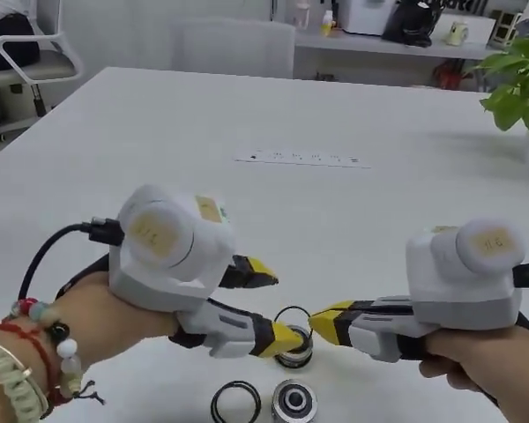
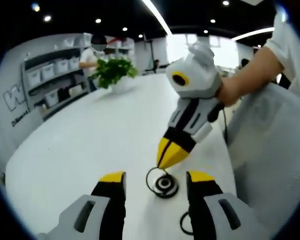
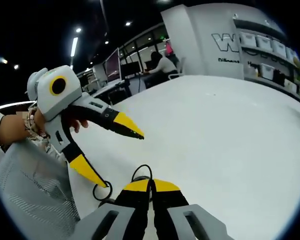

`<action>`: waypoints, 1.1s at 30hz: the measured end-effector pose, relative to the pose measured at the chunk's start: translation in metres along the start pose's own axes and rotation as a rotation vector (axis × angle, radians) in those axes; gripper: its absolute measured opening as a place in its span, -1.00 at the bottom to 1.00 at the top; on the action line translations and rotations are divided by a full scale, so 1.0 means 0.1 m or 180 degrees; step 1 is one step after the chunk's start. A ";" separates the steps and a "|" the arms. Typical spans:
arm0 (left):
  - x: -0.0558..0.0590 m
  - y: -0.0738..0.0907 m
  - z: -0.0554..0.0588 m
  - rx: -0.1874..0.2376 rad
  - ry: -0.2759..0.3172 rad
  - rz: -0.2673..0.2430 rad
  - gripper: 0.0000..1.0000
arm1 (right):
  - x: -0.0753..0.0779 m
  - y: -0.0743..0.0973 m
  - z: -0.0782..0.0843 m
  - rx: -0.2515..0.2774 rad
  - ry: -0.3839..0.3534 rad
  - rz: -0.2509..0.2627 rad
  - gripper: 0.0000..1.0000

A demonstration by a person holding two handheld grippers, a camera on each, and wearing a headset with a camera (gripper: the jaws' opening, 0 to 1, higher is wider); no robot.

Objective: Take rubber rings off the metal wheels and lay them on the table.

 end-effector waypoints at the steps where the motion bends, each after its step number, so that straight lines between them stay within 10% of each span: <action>1: -0.01 0.03 -0.07 0.0059 0.0003 0.0002 0.05 | 0.00 0.00 0.00 0.0005 -0.0003 -0.0005 -1.00; 8: 0.03 0.21 -0.34 0.0209 0.0003 -0.0015 0.25 | -0.03 0.01 -0.05 0.0062 0.0008 -0.0033 -1.00; 33: 0.06 1.07 -0.45 0.0214 -0.0279 -0.0285 0.33 | -0.17 -0.01 -0.13 0.0121 0.0016 -0.0158 -1.00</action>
Point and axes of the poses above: the centre of the closed fingertips' face, and the gripper's own axes: y roughly backward along the fingers, x roughly to its right, z roughly out of its underside, the point moved 1 cm from there along y, roughly backward along the fingers, and after that the axes turned 1 degree about y, right-handed, at the moved point
